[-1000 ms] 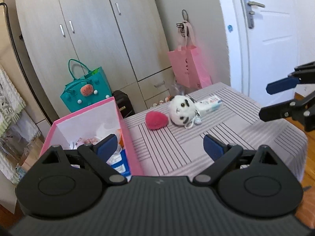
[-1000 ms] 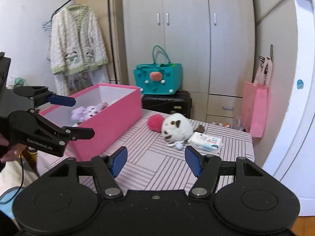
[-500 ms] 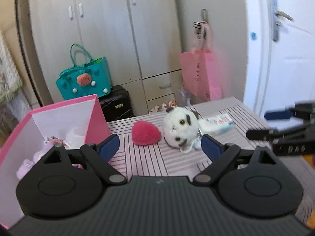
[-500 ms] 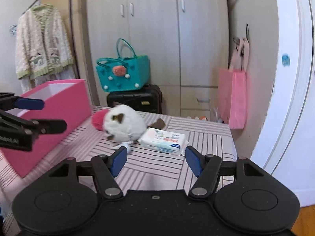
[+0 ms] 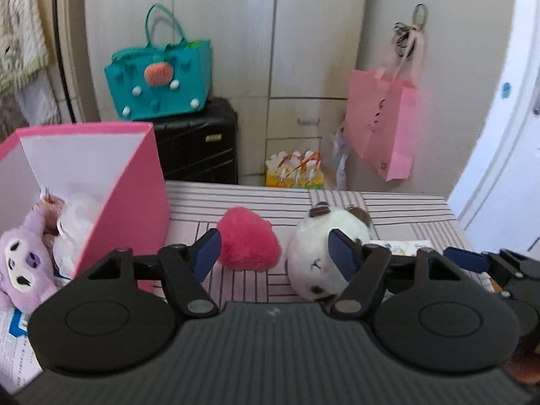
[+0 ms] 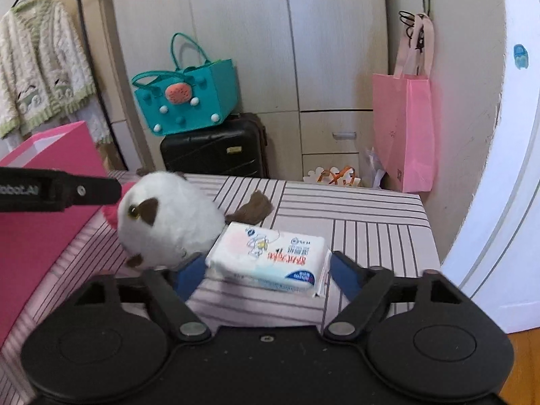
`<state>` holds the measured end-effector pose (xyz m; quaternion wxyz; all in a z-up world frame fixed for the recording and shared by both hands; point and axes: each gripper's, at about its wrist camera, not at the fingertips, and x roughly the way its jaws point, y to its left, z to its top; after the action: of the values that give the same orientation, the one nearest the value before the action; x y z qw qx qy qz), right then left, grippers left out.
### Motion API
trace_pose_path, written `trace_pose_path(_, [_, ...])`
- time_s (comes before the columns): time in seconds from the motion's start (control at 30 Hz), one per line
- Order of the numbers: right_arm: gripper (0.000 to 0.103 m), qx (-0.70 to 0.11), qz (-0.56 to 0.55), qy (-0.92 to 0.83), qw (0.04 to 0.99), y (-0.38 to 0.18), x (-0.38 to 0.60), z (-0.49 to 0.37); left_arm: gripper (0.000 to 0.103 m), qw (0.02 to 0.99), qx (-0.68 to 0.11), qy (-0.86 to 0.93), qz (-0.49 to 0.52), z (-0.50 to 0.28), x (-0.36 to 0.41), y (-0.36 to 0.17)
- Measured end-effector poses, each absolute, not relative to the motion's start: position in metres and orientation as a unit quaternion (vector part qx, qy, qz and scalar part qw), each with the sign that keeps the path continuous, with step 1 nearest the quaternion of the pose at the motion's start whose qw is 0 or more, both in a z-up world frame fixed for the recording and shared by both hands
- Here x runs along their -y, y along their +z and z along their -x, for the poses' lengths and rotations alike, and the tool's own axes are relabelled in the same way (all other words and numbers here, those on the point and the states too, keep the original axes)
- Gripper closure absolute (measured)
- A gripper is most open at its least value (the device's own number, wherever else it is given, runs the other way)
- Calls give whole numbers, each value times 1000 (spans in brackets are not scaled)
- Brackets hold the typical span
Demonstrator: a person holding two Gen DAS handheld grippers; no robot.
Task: Organize soft objects
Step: 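Close the left tool on the pink pompom while the right tool grasps the tissue pack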
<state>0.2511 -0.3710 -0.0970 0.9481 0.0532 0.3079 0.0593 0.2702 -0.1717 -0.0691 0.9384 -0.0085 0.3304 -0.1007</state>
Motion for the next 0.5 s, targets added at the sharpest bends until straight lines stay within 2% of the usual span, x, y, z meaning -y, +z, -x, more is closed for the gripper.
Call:
trace_pose_path(0.27, [11,-325,-29,48,944,-105,358,-269,35,942,-328,-60,32,-292,173,-77])
trace_pose_path(0.33, [11,-324,-3,42,945,-108,353,-270,36,944,-325,-54,32,-296,173,-77])
trace_pose_path(0.4, [11,-321,4,40,946,-108,351,-269,43,944,-324,-58,41,-295,170,-77])
trace_pose_path(0.5, [12,-317,-2,43,948,-108,355,-267,43,941,-326,-77,57,-290,167,-78])
